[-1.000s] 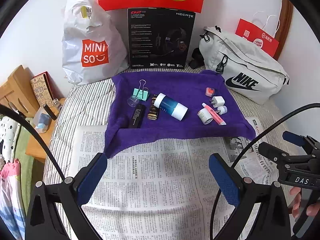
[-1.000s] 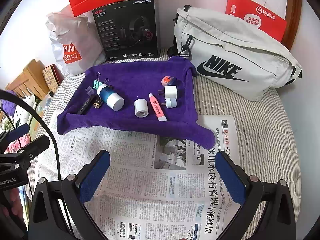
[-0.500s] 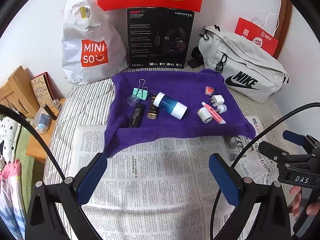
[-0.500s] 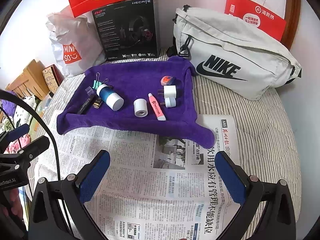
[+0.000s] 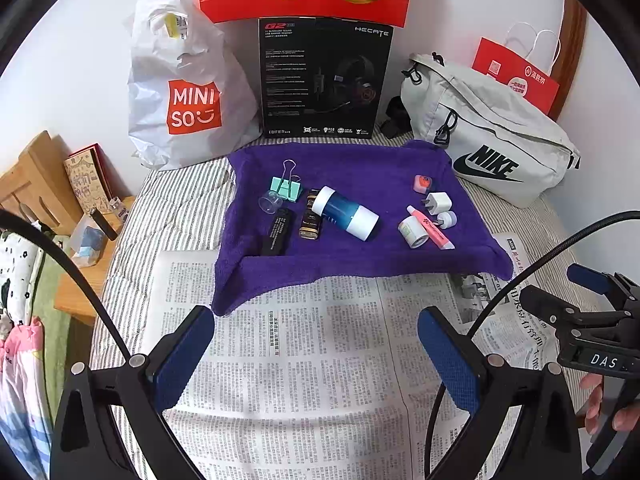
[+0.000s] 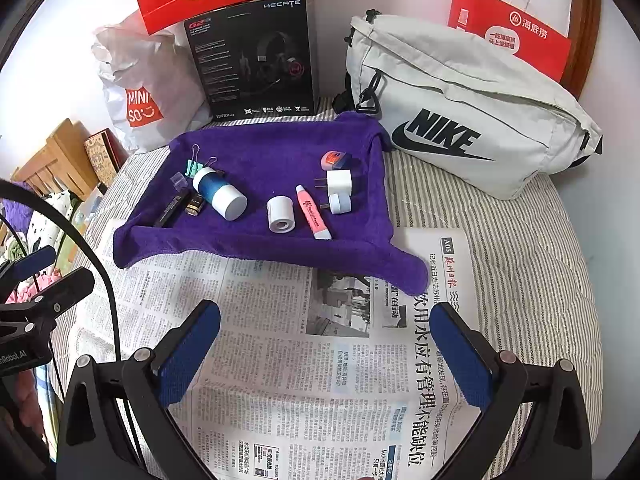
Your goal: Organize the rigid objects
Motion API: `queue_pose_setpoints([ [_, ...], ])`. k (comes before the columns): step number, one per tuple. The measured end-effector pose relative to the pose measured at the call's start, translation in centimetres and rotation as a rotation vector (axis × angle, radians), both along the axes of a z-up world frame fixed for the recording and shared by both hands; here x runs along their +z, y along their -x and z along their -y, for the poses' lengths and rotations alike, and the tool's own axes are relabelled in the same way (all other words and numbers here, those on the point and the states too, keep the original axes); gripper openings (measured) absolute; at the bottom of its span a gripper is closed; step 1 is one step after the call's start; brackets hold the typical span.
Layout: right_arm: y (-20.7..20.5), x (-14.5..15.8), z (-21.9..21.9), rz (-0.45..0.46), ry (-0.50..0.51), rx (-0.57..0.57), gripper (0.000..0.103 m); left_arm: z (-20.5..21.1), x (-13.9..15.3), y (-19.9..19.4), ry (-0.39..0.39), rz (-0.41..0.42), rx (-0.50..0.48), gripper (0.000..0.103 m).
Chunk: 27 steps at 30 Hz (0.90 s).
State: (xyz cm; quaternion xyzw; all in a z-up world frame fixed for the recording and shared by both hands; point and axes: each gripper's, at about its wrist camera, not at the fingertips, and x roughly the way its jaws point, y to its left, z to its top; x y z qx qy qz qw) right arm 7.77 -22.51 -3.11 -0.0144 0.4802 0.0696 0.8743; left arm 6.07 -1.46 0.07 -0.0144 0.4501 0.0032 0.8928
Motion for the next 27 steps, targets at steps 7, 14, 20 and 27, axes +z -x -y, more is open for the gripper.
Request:
queue_pose_setpoints([
  [7,0.05,0.02,0.04,0.002,-0.003,0.002,0.103,-0.01,0.01,0.03,0.000,-0.002,-0.002,0.103],
  [14,0.09,0.15,0.28,0.005,-0.005,-0.004,0.103,0.09,0.03,0.06,-0.002,-0.001,-0.002,0.103],
  [20,0.19,0.19,0.22,0.007,-0.004,0.000,0.103,0.12,0.08,0.14,-0.003,-0.002,-0.003,0.103],
  [27,0.19,0.17,0.31,0.008,-0.003,-0.003,0.103,0.49,0.11,0.11,-0.006,-0.004,-0.007,0.103],
])
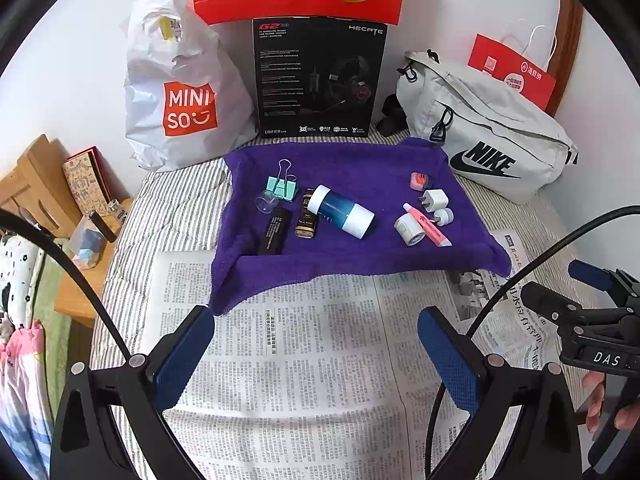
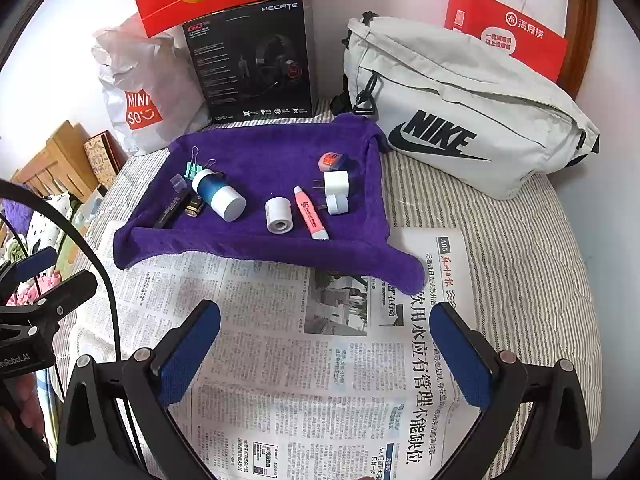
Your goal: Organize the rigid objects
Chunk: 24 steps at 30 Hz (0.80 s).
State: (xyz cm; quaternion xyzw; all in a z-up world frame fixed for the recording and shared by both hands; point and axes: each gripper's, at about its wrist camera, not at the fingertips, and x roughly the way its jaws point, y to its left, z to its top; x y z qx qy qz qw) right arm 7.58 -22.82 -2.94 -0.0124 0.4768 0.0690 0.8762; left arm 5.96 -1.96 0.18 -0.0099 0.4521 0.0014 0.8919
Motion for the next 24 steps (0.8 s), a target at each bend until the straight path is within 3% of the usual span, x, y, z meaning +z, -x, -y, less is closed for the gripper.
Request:
queue_pose_setpoints([
  [24,-0.07,-0.01,-0.06,0.001,0.006,0.008,0.103,-0.36,0.18,-0.07,-0.011,0.000,-0.002,0.103],
])
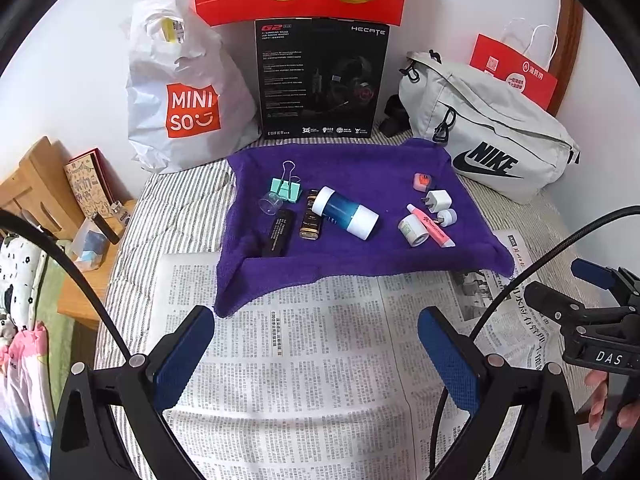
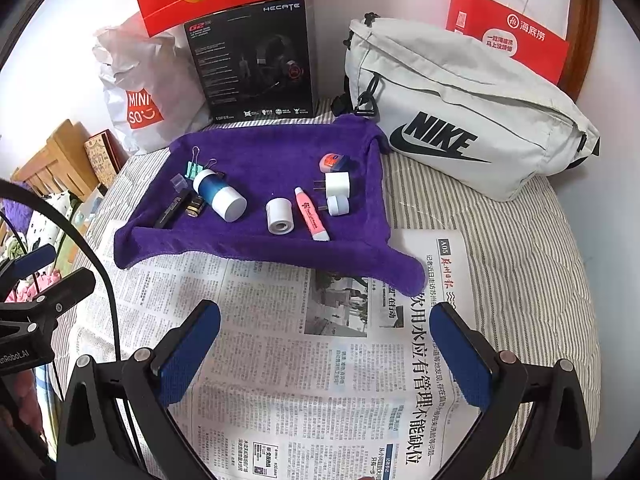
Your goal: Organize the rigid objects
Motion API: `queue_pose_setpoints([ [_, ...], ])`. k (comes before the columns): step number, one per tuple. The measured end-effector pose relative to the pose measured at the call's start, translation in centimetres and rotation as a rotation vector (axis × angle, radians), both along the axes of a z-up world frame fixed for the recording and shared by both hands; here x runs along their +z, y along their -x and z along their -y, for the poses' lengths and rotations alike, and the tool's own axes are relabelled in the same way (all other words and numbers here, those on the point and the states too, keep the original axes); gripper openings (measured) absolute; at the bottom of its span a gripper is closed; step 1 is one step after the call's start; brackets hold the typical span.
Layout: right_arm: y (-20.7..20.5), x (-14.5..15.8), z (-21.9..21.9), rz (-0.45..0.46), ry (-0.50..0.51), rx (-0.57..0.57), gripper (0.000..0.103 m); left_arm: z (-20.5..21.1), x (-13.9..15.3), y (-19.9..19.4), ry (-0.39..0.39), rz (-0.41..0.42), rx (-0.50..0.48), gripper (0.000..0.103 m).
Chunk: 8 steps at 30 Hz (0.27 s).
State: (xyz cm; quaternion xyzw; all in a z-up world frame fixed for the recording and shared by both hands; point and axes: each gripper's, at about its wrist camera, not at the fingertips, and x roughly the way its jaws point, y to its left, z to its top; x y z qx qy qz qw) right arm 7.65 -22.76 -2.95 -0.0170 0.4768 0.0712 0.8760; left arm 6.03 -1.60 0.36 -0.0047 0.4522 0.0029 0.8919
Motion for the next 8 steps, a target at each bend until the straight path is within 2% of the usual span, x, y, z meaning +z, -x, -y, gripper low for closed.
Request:
queue_pose_setpoints([
  [8,-0.16,0.04,0.01,0.000,0.006,0.002,0.103,0.16,0.04,-0.06,-0.007,0.013,-0.017,0.103],
])
